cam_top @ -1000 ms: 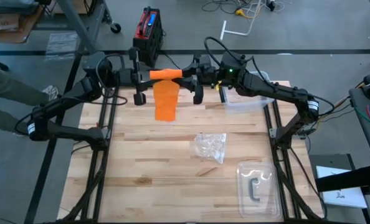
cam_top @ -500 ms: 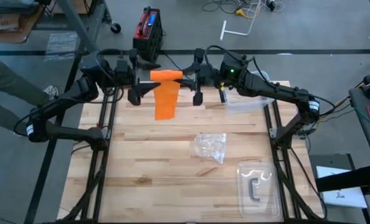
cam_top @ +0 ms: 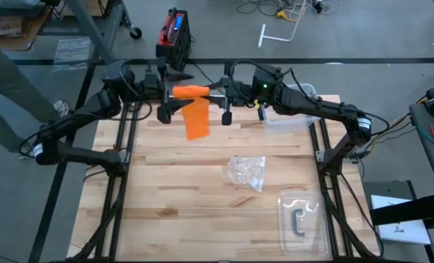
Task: Roll bandage
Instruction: Roll the orange bandage
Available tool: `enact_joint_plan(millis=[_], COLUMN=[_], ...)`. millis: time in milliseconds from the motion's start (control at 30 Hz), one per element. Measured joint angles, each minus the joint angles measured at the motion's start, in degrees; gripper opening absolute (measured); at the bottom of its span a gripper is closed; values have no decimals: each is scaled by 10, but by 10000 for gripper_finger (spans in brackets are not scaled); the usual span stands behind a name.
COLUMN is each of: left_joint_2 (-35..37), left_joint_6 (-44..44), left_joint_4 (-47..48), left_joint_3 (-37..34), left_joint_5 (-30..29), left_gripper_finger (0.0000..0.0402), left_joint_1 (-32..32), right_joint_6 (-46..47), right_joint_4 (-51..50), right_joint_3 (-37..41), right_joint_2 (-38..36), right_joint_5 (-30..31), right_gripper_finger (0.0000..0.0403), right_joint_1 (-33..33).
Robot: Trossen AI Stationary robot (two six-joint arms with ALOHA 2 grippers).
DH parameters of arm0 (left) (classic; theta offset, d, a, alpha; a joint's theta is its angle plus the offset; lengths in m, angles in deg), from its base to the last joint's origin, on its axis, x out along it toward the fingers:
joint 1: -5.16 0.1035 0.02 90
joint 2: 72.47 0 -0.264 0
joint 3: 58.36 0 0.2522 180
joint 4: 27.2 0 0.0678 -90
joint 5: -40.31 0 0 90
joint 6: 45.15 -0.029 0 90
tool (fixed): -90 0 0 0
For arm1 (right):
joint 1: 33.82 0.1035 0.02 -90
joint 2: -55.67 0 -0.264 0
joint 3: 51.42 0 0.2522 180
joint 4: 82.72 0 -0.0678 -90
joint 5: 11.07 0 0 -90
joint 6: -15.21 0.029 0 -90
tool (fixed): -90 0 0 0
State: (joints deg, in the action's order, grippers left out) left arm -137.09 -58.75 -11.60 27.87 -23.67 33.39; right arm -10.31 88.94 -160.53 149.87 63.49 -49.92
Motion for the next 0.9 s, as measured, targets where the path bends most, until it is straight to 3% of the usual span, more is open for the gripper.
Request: enact_joint_plan(millis=[267, 500, 700, 900], left_joint_2=[-12, -9, -8, -6], left_joint_6=[36, 72, 51, -34], left_joint_4=[-8, -5, 3, 6], left_joint_3=[0, 0, 0, 0], left_joint_5=[0, 3, 4, 2], left_gripper_finger=[275, 163, 75, 77], left_joint_1=[0, 0, 0, -1], right_joint_6=[-7, -22, -11, 81], right_joint_4=[-5, -4, -6, -11], right_joint_3=[0, 0, 0, 0], right_joint_2=[0, 0, 0, 0], right_joint_5=[0, 7, 6, 7], right_gripper_finger=[67, 72, 66, 99], right_joint_1=[0, 0, 0, 1])
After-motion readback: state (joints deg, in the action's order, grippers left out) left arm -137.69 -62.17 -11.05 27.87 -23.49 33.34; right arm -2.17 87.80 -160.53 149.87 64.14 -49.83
